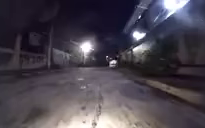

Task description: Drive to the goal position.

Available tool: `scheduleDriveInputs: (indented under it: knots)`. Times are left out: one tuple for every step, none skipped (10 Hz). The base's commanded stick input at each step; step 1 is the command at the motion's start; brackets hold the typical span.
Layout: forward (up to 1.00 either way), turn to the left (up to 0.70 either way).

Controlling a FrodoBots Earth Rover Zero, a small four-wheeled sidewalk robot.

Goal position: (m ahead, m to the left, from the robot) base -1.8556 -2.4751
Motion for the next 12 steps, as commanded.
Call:
scheduleDriveInputs:
  knots:
    - [0.5, 0.0]
    - [0.5, 0.0]
    - [0.5, -0.04]
    - [0.5, -0.38]
    - [0.5, -0.5]
    - [0.5, -0.5]
    - [0.5, -0.5]
    - [0.5, -0.5]
    - [0.5, -0.5]
    - [0.5, -0.5]
    - [0.5, -0.5]
    - [0.5, -0.5]
